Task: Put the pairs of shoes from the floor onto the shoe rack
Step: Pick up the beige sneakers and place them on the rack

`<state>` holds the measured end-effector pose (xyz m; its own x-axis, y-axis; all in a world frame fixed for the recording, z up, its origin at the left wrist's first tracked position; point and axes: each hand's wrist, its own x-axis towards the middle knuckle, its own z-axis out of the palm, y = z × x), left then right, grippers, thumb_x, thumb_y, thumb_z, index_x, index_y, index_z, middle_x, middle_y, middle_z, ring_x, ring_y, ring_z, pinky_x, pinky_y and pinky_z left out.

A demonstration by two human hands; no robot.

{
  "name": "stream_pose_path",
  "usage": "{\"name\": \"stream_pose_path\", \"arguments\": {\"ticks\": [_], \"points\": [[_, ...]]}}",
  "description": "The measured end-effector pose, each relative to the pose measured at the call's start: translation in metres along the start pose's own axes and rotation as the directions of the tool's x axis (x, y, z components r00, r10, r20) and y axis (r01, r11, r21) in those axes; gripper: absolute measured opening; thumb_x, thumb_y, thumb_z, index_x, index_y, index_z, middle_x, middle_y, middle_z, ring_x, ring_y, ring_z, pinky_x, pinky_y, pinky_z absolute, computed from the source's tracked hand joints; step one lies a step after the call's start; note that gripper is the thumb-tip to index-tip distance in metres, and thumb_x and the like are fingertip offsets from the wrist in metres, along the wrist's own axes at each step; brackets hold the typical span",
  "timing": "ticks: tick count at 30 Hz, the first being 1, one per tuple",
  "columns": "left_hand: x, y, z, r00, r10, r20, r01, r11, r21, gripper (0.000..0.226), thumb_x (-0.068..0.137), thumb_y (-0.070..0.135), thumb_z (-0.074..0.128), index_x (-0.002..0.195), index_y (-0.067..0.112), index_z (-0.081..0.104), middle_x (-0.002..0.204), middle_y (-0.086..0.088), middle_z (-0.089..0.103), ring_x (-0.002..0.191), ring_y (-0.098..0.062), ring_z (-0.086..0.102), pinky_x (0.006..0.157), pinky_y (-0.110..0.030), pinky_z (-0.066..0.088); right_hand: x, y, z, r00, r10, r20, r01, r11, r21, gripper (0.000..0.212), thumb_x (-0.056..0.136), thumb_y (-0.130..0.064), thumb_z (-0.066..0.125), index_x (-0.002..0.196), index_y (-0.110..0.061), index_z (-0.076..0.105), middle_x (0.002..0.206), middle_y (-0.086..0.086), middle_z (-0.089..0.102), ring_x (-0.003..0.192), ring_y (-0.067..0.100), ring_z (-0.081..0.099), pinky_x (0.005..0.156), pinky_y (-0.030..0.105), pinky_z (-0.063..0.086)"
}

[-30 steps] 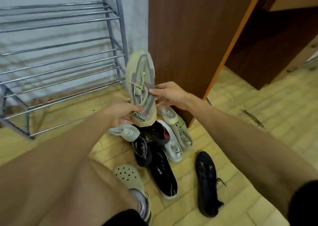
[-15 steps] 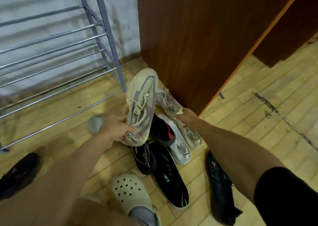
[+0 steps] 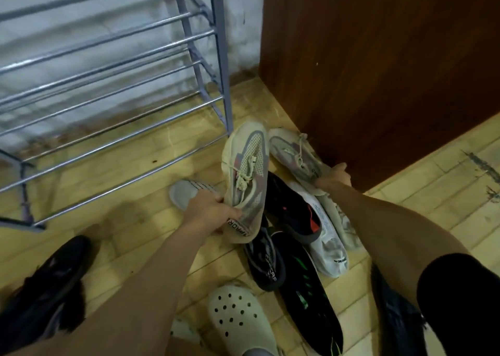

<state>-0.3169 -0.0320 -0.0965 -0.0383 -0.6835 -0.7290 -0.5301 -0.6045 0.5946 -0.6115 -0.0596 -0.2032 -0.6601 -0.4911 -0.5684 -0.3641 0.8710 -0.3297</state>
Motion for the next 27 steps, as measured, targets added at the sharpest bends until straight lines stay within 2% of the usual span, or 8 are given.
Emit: {"name": "stream_pose_path", "arguments": {"ticks": [2, 5, 9, 13, 16, 19, 24, 27], "points": [[-0.007, -0.004, 0.005, 0.999, -0.032, -0.011, 0.031, 0.998, -0.049, 0.016, 0.072, 0.016, 0.081, 0.077, 0.017, 0.066, 0.099, -0.011, 0.070, 0.095, -0.029, 0.065, 0.072, -0.038, 0.059, -0.012, -0.002, -0.010, 1.000, -0.002, 0.019, 0.002, 1.000, 0.005, 0.080, 0.071, -0.020, 0.079, 0.137, -0.009, 0.035, 0.126, 0.017, 0.053, 0.108, 0.035, 0.061, 0.084, 0.048, 0.058], [-0.021, -0.008, 0.009, 0.996, -0.076, -0.035, 0.070, 0.984, -0.162, 0.022, 0.073, 0.012, 0.080, 0.090, 0.008, 0.067, 0.093, -0.012, 0.067, 0.095, -0.031, 0.064, 0.075, -0.041, 0.059, -0.034, -0.002, -0.031, 0.997, -0.040, 0.071, 0.039, 0.999, 0.025, 0.052, 0.073, -0.014, 0.082, 0.116, 0.001, 0.057, 0.109, 0.016, 0.062, 0.091, 0.031, 0.069, 0.075, 0.041, 0.061], [-0.039, -0.010, 0.004, 0.988, -0.137, -0.076, 0.106, 0.942, -0.319, 0.024, 0.074, 0.008, 0.079, 0.091, 0.005, 0.062, 0.088, -0.011, 0.063, 0.090, -0.031, 0.064, 0.063, -0.039, 0.058, -0.060, 0.000, -0.048, 0.982, -0.115, 0.151, 0.105, 0.992, 0.073, 0.035, 0.074, -0.016, 0.082, 0.100, -0.005, 0.061, 0.082, 0.005, 0.064, 0.080, 0.027, 0.073, 0.078, 0.038, 0.060], [-0.043, -0.019, -0.016, 0.972, -0.201, -0.119, 0.140, 0.909, -0.392, 0.034, 0.075, 0.001, 0.077, 0.104, 0.000, 0.059, 0.083, -0.012, 0.060, 0.075, -0.028, 0.061, 0.049, -0.039, 0.053, -0.073, -0.020, -0.039, 0.940, -0.226, 0.257, 0.150, 0.947, 0.286, 0.039, 0.073, -0.006, 0.081, 0.108, 0.002, 0.065, 0.105, 0.013, 0.068, 0.086, 0.027, 0.068, 0.078, 0.038, 0.059], [-0.036, -0.022, -0.036, 0.953, -0.241, -0.181, 0.154, 0.905, -0.397, 0.035, 0.074, 0.000, 0.077, 0.104, -0.004, 0.058, 0.084, -0.017, 0.059, 0.066, -0.029, 0.060, 0.052, -0.042, 0.054, -0.088, -0.046, -0.017, 0.876, -0.270, 0.399, 0.082, 0.899, 0.429, 0.026, 0.076, 0.002, 0.076, 0.100, 0.006, 0.065, 0.097, 0.011, 0.064, 0.095, 0.028, 0.063, 0.077, 0.041, 0.057], [-0.017, -0.022, -0.056, 0.942, -0.271, -0.198, 0.176, 0.902, -0.395, 0.030, 0.077, 0.000, 0.075, 0.101, -0.005, 0.057, 0.086, -0.019, 0.059, 0.065, -0.031, 0.061, 0.058, -0.041, 0.055, -0.092, -0.075, 0.017, 0.834, -0.268, 0.483, 0.028, 0.894, 0.447, 0.036, 0.076, -0.002, 0.078, 0.108, 0.005, 0.064, 0.102, 0.013, 0.066, 0.090, 0.024, 0.065, 0.070, 0.039, 0.059], [0.041, -0.018, -0.081, 0.920, -0.304, -0.246, 0.173, 0.881, -0.440, 0.025, 0.074, 0.000, 0.078, 0.085, -0.007, 0.058, 0.079, -0.020, 0.062, 0.060, -0.031, 0.063, 0.041, -0.040, 0.053, -0.085, -0.125, 0.072, 0.841, -0.265, 0.472, -0.029, 0.849, 0.528, 0.027, 0.075, 0.000, 0.077, 0.098, 0.007, 0.065, 0.091, 0.015, 0.067, 0.076, 0.024, 0.065, 0.067, 0.040, 0.060], [0.087, -0.012, -0.093, 0.919, -0.291, -0.265, 0.128, 0.857, -0.499, 0.037, 0.067, 0.003, 0.084, 0.095, -0.010, 0.063, 0.091, -0.024, 0.069, 0.076, -0.037, 0.070, 0.062, -0.051, 0.060, -0.070, -0.157, 0.099, 0.852, -0.282, 0.441, -0.024, 0.821, 0.571, 0.036, 0.071, -0.002, 0.081, 0.101, 0.009, 0.065, 0.097, 0.018, 0.069, 0.087, 0.030, 0.068, 0.073, 0.043, 0.060]]}}
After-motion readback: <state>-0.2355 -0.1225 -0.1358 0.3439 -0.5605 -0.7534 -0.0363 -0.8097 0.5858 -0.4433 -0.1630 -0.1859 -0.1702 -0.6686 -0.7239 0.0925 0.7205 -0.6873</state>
